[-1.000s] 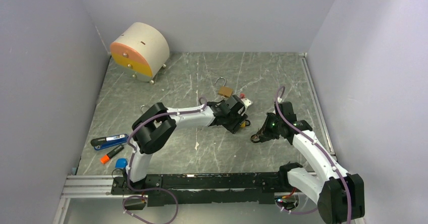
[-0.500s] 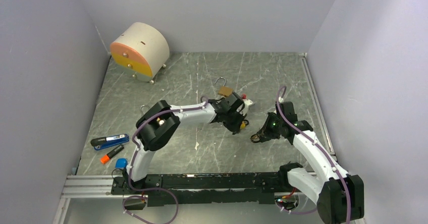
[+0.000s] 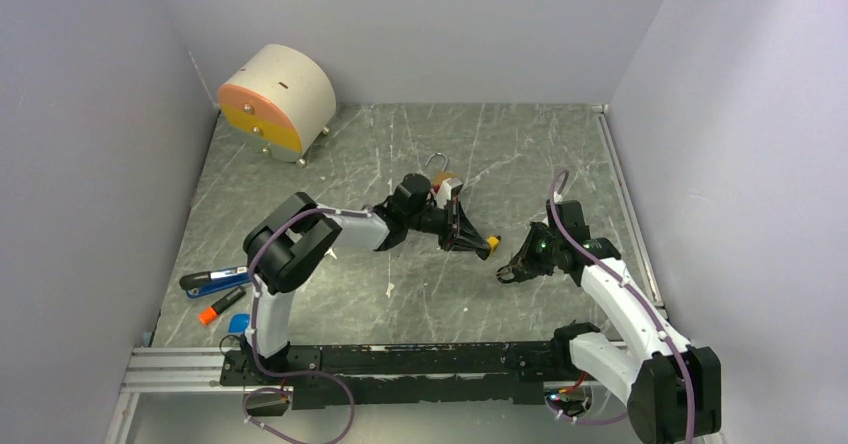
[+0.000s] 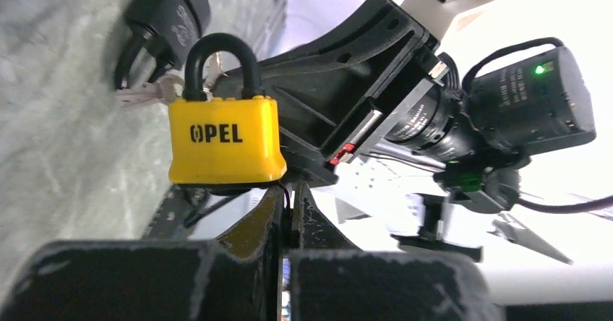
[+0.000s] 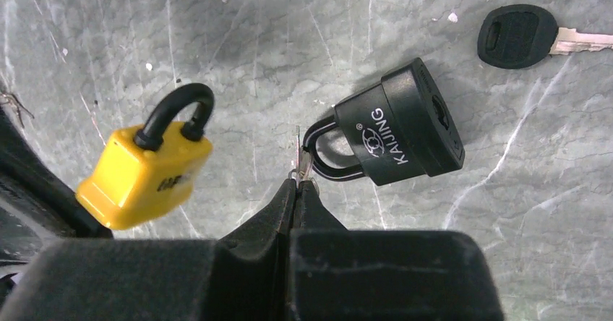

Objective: Unlock with the key
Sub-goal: Adjust the lock at the center of the board.

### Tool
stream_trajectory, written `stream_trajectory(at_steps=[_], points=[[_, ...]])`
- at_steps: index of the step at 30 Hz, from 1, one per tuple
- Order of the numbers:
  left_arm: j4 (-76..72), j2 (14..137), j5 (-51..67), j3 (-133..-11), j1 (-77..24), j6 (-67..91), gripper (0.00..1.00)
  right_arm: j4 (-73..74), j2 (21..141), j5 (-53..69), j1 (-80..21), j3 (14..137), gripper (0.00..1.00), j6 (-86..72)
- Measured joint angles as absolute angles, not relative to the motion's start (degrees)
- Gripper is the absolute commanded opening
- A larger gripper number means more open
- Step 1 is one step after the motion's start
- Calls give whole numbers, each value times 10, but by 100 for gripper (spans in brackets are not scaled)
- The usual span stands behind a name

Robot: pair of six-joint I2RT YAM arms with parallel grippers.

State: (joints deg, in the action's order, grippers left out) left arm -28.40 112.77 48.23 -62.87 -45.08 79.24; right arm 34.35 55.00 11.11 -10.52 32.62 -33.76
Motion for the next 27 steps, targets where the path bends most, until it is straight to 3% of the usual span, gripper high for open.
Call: stream_trajectory(at_steps=[5, 13, 23, 27], points=[[-481, 1176, 470, -561, -458, 997, 3, 347, 543, 118, -105, 326, 0, -344], [-523, 1195, 418, -484, -456, 1082, 16, 358, 527, 121, -105, 326, 0, -347], [-673, 1193, 340, -388, -456, 1101, 59, 369, 512, 125, -105, 324, 0, -347], [-606, 1133, 303, -352, -456, 1090, 66, 372, 512, 126, -105, 323, 0, -345]])
